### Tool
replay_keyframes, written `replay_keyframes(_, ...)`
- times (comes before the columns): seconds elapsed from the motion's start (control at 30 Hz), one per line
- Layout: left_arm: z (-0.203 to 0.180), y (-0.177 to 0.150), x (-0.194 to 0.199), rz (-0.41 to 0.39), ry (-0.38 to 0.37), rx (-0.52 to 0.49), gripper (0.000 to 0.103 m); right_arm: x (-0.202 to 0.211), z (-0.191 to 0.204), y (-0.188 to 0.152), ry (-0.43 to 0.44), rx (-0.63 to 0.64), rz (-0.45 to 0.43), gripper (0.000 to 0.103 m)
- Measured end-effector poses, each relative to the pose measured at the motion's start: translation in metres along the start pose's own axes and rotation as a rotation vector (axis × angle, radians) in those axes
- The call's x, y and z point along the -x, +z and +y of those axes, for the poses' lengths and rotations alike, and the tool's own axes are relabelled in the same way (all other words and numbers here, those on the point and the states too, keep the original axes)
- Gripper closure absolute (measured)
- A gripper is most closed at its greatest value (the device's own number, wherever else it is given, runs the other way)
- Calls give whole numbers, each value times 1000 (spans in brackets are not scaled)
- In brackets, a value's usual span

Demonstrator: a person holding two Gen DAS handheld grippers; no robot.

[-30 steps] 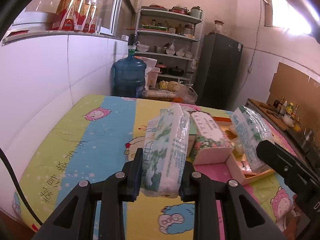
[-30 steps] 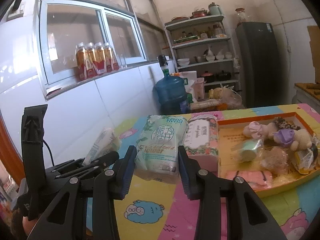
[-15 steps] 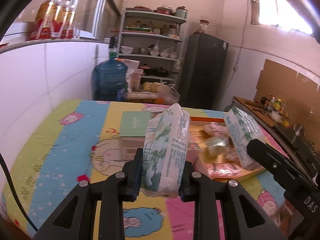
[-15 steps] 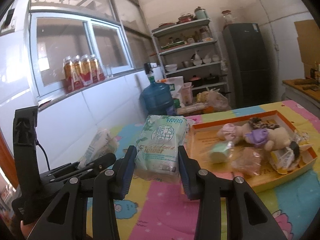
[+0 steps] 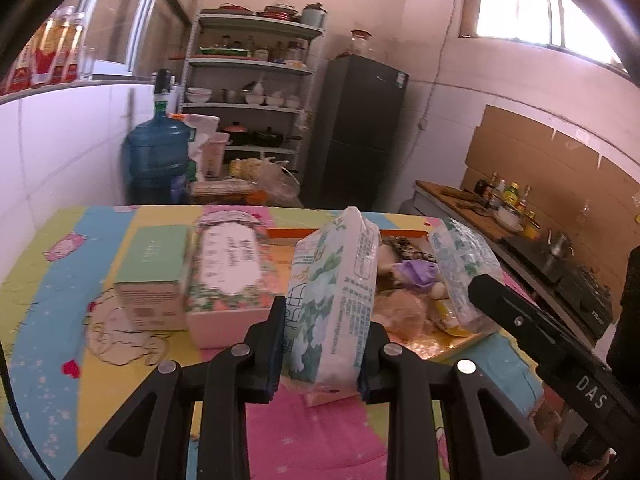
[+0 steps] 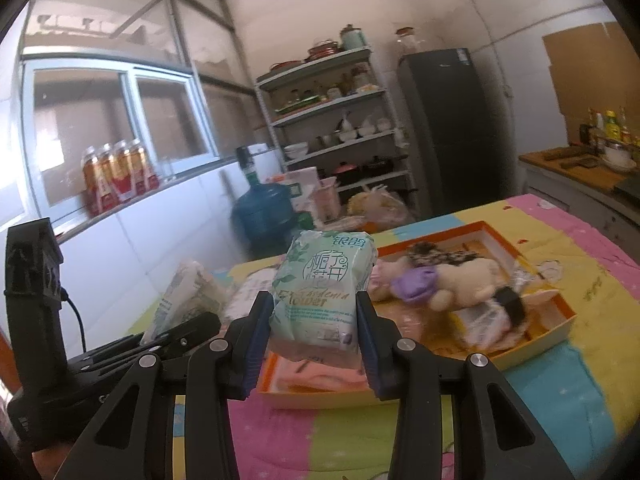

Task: Organize soft objects
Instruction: 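Carry the wipes pack with the left gripper while the right gripper carries its pack to the box, then lower the wipes pack into the box with the left gripper while the right gripper releases its pack there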

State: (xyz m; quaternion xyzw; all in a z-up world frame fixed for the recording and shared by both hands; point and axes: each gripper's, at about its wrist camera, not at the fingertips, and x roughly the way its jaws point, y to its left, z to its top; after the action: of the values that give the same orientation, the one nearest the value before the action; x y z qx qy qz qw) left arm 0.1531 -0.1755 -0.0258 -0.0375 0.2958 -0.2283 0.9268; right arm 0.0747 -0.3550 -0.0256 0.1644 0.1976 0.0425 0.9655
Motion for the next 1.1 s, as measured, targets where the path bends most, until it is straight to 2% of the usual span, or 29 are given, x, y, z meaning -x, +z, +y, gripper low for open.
replay_keyframes(0.5,-52,-2,-52,64,-88,-31,74,-4,-68,5,-102,-47,12,61)
replay_keyframes(0.83,-66,-3,-87,116,-94,-35,74,-18,-98,3,-119,-78,43,61)
replay_keyframes(1.1,-65,-7,-112,160,-85,-29,74,-33,-107,4,-120,-78,63,61)
